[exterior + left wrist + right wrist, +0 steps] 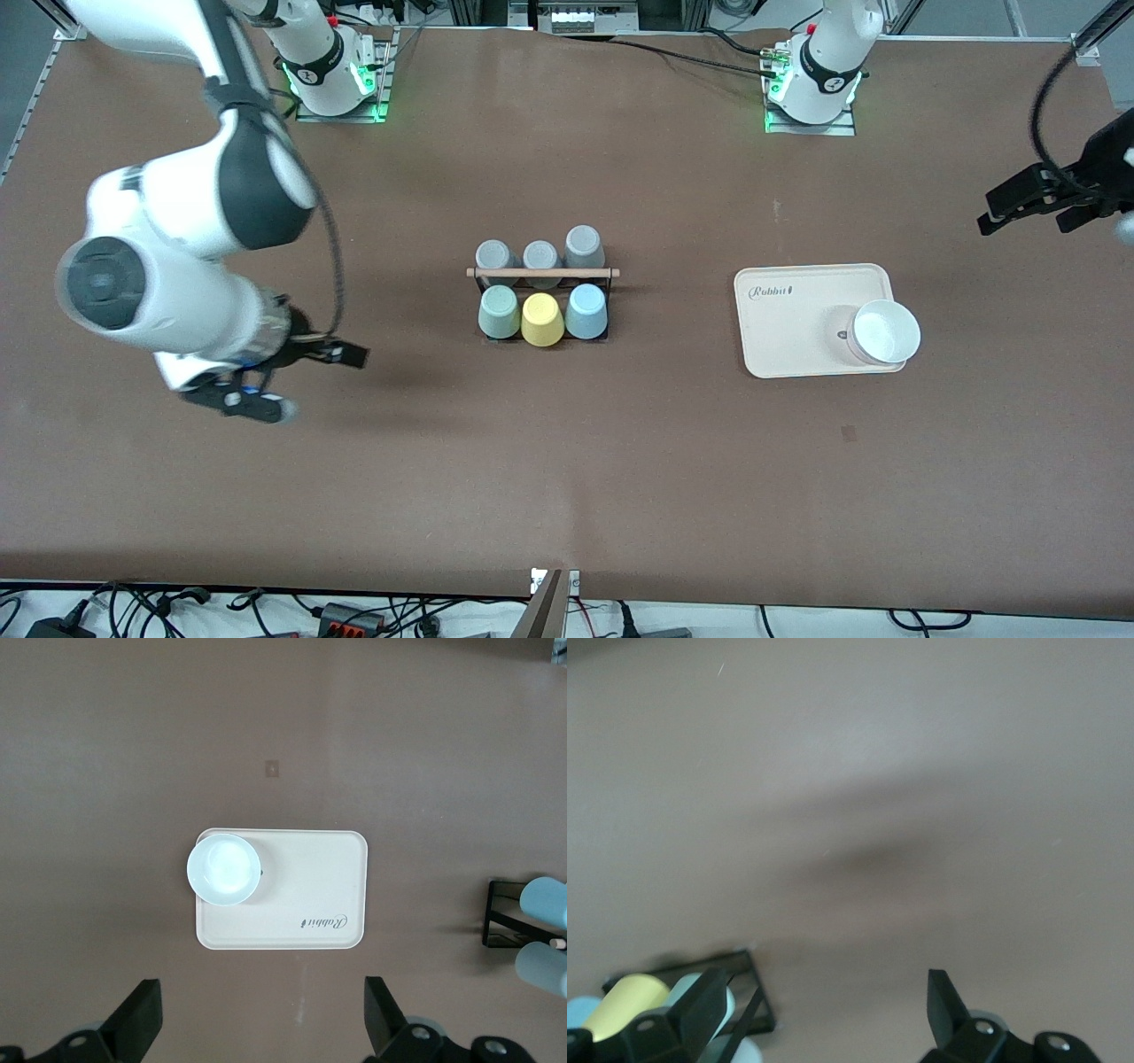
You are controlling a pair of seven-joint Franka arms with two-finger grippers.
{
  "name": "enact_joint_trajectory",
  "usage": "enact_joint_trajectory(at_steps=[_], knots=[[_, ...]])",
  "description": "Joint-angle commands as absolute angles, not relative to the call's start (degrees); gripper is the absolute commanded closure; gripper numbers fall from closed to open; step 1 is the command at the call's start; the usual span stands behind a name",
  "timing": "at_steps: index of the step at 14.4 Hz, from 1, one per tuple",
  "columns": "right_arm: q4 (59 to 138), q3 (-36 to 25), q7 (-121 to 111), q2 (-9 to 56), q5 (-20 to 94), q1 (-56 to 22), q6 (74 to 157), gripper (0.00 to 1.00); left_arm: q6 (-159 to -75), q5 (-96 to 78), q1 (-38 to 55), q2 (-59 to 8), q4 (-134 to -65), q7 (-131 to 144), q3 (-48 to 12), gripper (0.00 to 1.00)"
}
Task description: Hang scattered cups on rack with three cups
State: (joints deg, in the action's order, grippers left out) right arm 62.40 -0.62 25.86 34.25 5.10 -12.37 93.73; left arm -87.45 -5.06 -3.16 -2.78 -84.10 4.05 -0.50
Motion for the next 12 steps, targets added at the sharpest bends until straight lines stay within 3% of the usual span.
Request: enact_joint_trajectory(at_steps=[1,3,7,12], knots=[[62.22,0.44,20.24,30.69,4.92,-8.01,92.63,0.00,-86.31,-6.33,-4.66,-2.46,-83.67,3.87,-1.14,0.00],[62.84,0.09,14.53,28.48,2.57,-5.90,92.81,0.00,-86.31,-1.53,-3.26,-2.37,-84.37,3.87,-2.89,0.00],[73.20,0.00,4.69,19.53,0.53,0.17,97.54,0.00,-86.22,0.70,-4.04,-1.67,-84.72,3.69,-5.54,0.00],[75.58,-2.37,-1.14,16.09,0.26,0.09,97.82,0.00,-86.22,0.70,-4.31,-1.41,-84.90,3.78,-5.54,0.00]])
